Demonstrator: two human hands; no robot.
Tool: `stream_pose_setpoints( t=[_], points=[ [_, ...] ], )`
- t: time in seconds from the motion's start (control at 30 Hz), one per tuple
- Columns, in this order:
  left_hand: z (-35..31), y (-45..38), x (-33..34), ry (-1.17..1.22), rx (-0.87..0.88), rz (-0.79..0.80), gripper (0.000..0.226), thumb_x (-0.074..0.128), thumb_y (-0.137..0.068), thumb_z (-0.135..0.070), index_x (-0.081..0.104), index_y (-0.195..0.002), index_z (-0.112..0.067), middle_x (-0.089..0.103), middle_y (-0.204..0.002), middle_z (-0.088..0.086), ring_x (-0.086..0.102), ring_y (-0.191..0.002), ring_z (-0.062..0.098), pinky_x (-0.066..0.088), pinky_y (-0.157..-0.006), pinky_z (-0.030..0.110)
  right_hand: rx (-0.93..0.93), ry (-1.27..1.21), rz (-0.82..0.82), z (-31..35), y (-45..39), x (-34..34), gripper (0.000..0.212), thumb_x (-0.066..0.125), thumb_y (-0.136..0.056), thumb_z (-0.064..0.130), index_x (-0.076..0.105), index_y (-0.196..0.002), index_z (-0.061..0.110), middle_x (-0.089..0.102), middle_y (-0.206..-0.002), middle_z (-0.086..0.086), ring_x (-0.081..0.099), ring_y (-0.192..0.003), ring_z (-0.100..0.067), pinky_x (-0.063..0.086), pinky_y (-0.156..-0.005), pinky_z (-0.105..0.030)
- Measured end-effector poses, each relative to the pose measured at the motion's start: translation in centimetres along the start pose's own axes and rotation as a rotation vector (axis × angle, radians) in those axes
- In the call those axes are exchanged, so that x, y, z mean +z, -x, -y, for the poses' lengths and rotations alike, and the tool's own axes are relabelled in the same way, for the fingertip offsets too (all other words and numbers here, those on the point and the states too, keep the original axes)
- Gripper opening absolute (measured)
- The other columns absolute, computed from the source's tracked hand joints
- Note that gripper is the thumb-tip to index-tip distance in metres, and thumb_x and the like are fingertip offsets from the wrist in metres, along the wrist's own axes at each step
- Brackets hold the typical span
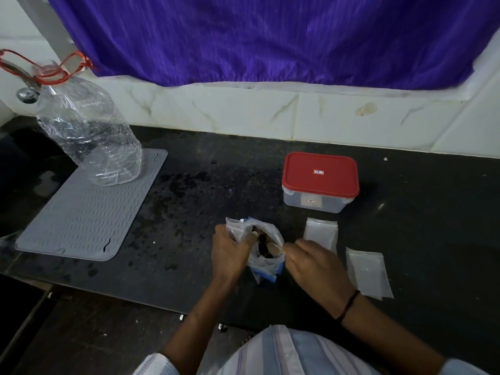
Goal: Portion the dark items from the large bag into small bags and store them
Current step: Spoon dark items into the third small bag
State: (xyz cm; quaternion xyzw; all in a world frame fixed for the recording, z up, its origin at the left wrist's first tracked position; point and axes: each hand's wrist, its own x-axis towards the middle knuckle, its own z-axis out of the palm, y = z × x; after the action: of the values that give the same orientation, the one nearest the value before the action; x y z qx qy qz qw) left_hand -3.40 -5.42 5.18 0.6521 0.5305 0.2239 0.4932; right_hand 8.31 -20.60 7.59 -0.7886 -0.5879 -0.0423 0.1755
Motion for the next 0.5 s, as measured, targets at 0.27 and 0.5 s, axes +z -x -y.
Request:
stream_pose_setpoints(
  t=[0.27,0.5],
  points=[
    [-0.5,0.2,1.1,0.246,-0.162,0.21,0.027,0.062,-0.079,-0.003,0.064,-0.105,-0.004,0.073,-0.098,0.015,0.073,-0.086,0.025,0.063,-0.074,0.042,0.172,-0.07,0.08,0.3,-0.7,1.8,0.009,0.071,-0.081,0.017,0.064,-0.077,0.021,0.058,-0.071,0.006,0.054,-0.06,-0.009,0.051,-0.06,-0.026],
    [-0.3,0.3,1.0,0.244,-0.069,0.237,0.022,0.059,-0.074,0.001,0.06,-0.094,0.012,0.068,-0.079,0.016,0.066,-0.07,0.028,0.056,-0.062,0.038,0.512,-0.586,0.121,-0.3,-0.1,2.3,0.016,0.055,-0.097,0.022,0.069,-0.103,0.022,0.067,-0.085,0.005,0.061,-0.073,-0.003,0.054,-0.073,-0.023]
  ],
)
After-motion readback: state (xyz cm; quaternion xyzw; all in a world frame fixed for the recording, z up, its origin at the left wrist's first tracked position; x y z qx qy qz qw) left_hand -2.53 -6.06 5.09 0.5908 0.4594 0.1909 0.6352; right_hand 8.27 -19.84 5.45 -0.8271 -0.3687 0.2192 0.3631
